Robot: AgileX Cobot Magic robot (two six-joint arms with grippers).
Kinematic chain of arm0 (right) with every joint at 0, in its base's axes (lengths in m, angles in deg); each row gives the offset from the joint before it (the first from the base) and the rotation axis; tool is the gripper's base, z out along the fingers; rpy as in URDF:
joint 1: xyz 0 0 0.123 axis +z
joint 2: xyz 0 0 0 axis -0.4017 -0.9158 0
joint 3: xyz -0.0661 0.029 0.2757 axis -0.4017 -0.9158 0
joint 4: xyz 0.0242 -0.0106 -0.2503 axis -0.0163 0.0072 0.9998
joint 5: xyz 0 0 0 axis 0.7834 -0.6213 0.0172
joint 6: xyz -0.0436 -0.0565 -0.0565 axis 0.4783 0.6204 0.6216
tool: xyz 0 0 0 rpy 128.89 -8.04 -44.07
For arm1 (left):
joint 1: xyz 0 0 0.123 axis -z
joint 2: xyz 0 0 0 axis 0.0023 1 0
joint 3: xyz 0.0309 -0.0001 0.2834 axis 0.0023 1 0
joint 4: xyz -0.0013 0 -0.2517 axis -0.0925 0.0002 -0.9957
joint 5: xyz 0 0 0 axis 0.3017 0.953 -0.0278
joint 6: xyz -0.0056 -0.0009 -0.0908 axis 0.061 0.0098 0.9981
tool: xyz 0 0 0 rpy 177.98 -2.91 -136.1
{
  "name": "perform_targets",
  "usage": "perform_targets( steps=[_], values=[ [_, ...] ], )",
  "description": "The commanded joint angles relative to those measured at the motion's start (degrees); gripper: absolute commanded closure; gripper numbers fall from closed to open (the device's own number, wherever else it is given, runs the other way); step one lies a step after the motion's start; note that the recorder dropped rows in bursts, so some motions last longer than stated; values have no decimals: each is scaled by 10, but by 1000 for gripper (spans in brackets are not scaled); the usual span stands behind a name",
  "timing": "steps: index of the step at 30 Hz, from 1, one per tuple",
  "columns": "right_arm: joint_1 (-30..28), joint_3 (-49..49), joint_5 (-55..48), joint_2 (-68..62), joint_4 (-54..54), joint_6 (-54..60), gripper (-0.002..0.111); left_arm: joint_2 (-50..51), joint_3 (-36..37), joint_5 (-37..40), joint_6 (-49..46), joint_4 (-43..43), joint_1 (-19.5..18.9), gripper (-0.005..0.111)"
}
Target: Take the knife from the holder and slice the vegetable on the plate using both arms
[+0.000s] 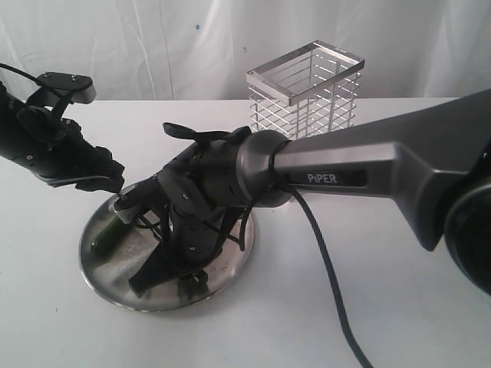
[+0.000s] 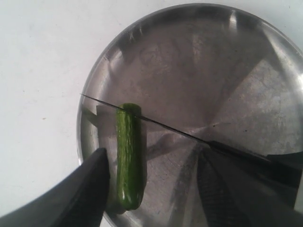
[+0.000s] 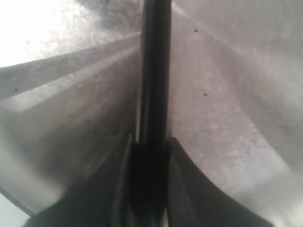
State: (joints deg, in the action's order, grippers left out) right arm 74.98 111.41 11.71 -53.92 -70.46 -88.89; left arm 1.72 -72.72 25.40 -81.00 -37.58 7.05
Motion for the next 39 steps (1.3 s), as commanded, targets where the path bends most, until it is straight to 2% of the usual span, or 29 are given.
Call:
perform_targets(
  steps=[1, 13, 39],
  values=[
    [-1, 3, -11, 7, 3, 13, 108, -6, 2, 6, 5, -9, -2, 48],
    [-17, 11, -33, -6, 13, 15, 108, -6, 2, 10, 5, -15, -2, 48],
    [-16, 26, -40, 18, -4, 20, 108, -6, 2, 10, 3, -21, -2, 48]
  ],
)
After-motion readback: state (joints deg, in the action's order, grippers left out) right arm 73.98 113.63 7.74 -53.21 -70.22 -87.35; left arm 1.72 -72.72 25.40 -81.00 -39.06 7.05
